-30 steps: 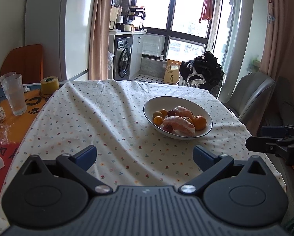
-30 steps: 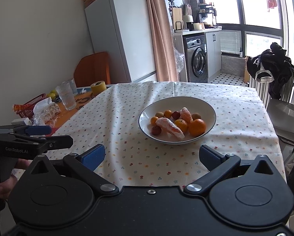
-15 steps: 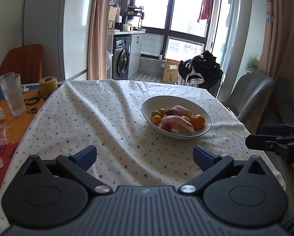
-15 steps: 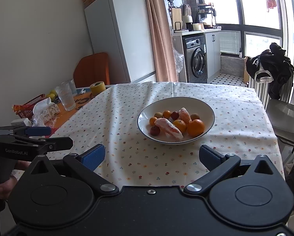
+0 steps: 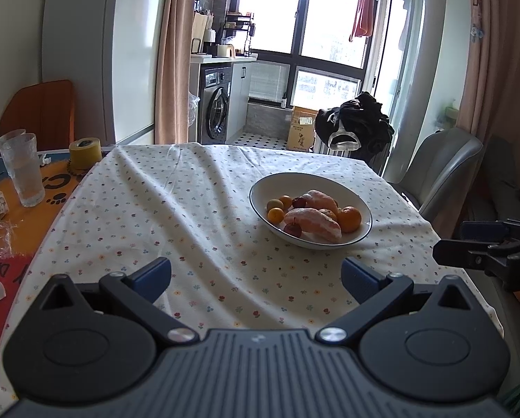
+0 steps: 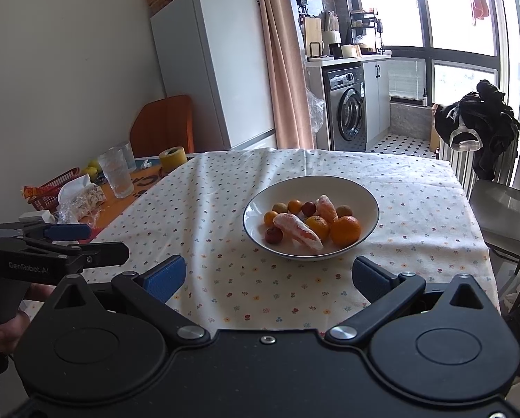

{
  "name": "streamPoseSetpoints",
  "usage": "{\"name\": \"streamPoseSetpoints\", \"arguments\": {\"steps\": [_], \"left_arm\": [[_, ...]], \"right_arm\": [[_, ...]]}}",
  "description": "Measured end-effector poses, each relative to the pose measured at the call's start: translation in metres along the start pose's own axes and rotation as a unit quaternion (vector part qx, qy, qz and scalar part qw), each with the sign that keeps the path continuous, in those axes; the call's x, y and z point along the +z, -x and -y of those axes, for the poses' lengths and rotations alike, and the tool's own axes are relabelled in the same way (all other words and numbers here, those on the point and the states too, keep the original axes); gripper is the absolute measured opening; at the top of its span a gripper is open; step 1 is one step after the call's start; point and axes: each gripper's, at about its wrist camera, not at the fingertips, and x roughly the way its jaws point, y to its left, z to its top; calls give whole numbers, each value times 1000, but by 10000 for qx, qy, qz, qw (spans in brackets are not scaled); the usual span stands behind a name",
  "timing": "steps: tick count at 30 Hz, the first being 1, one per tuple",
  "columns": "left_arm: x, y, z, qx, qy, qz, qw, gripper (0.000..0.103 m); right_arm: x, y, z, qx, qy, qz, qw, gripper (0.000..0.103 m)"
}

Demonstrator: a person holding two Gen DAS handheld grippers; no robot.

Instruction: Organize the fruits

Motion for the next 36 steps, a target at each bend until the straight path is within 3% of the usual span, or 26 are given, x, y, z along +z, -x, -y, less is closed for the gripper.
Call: {"name": "streamPoseSetpoints", "arguments": {"steps": [36], "left_arm": [[4, 2, -3, -30, 138, 45, 9999, 103]], "right_arm": [[-1, -3, 2, 118, -78, -47, 9999, 103]]}}
